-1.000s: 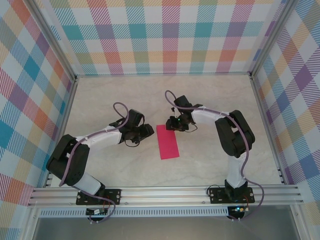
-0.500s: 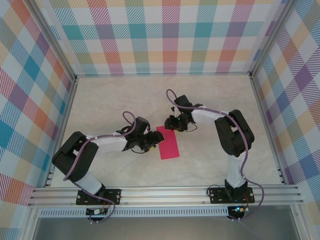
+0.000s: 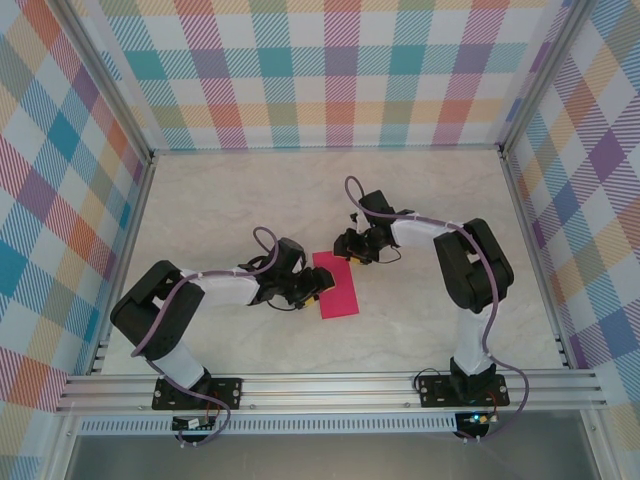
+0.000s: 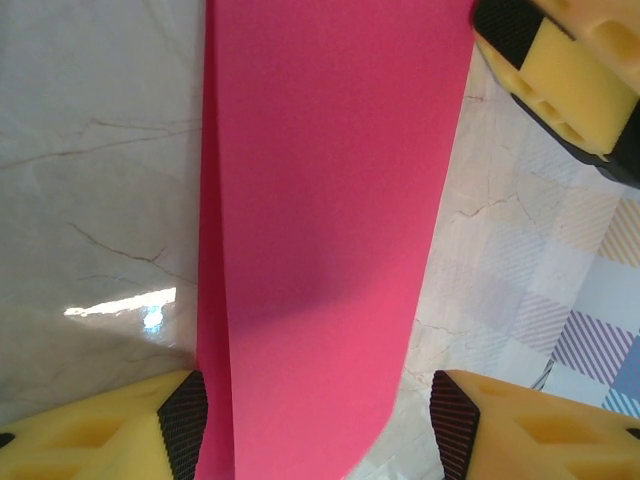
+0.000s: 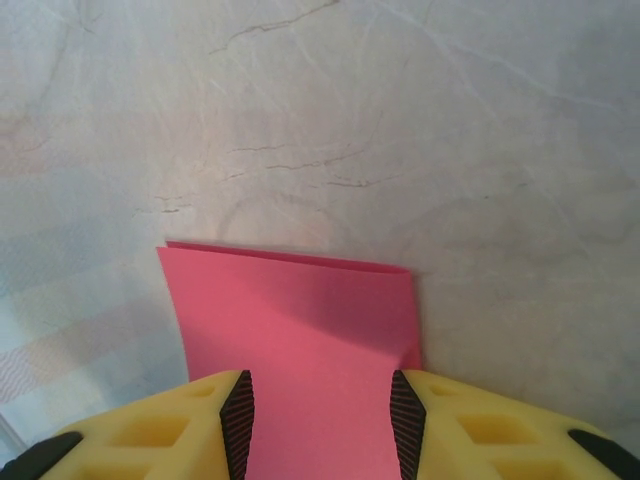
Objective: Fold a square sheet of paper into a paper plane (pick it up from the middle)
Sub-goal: Pick up the paper from the center of the table.
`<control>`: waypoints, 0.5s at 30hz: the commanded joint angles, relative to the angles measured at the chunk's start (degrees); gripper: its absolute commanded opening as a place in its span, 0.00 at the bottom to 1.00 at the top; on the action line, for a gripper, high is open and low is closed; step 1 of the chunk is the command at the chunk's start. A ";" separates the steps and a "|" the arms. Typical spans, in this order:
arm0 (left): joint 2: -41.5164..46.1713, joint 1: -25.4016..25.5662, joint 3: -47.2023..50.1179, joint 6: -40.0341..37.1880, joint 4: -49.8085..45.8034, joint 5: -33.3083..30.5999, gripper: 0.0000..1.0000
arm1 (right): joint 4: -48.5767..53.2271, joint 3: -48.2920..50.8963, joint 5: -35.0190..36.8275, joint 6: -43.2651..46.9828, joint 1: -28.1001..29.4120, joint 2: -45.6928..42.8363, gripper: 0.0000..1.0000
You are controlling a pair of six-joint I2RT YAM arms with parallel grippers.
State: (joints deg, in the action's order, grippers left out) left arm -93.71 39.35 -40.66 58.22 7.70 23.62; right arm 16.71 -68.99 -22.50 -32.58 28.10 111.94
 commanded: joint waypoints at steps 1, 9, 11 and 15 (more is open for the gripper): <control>-1.16 0.81 0.29 0.82 1.43 1.60 0.61 | -0.50 0.09 -1.78 -0.12 -0.16 -2.53 0.43; -1.28 0.99 0.40 1.42 3.12 0.54 0.42 | -0.46 1.17 -2.43 -0.47 -0.32 -3.03 0.43; -1.39 0.99 0.41 1.38 3.86 -0.07 0.37 | -0.44 1.54 -2.46 -0.24 -0.45 -4.29 0.43; -2.22 0.99 0.11 0.39 4.52 -1.30 0.26 | -0.39 2.96 -2.34 -0.03 -1.06 -7.27 0.43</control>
State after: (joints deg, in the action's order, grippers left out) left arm -94.76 39.70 -40.64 59.24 10.81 23.46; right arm 16.36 -67.18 -23.49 -32.60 27.66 108.75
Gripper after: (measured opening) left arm 0.272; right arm 0.431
